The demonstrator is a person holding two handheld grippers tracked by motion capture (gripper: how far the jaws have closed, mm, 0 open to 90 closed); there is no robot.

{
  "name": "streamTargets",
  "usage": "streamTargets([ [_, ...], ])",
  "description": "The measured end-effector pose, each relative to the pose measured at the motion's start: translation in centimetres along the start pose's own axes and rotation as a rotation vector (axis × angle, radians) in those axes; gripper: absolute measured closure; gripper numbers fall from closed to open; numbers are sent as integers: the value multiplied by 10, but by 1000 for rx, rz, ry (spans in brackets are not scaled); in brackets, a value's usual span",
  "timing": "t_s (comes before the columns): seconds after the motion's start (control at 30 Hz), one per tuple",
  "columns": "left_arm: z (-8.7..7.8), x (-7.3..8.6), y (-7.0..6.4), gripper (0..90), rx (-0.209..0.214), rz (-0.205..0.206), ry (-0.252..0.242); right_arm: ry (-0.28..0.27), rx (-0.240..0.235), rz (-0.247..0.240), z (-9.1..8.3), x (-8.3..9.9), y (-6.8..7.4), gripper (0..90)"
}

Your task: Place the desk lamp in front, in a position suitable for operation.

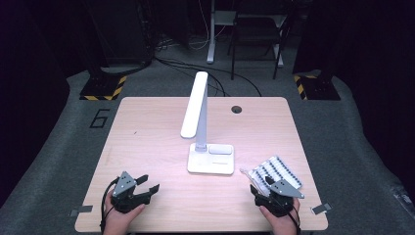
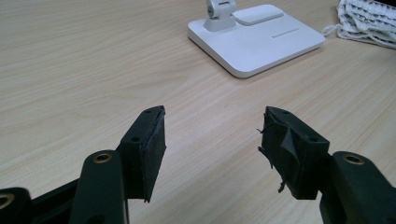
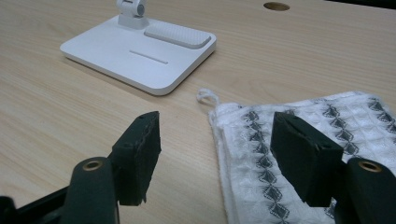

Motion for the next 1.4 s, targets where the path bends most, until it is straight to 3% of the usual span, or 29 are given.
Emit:
streamTargets([
  [0.03,-2,1,1,396,12,30,21,1,-3,5,0,0,0,329],
  [0.5,-3,0,-4,396,8,33,3,7,-21,-11,11,-14,12,328],
  [0.6,-2,0,-6,396,31,35,18,7,-37,-24,16,-20,18,327],
  [0.8,4,-1,-8,396,26,33,15,3,-82,-34,33,-36,33,326],
  [1.03,1,-1,-7,395,34,33,21,14,-94,-15,44,-47,40,325],
  [1.17,1,-1,-7,395,19,30,3,20,-99,-19,49,-51,42,327],
  [1.4,3,0,-7,395,33,24,7,43,-102,-25,65,-57,46,339],
])
Point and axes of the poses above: each handheld gripper's, and its own axes: z roughly forward along the jaws, x roughly out of its underside, y roughly to its left, the point moved 7 cm from there along z, roughly forward along the jaws, and after that the axes turned 7 degrees about z, right-handed, at the moved point
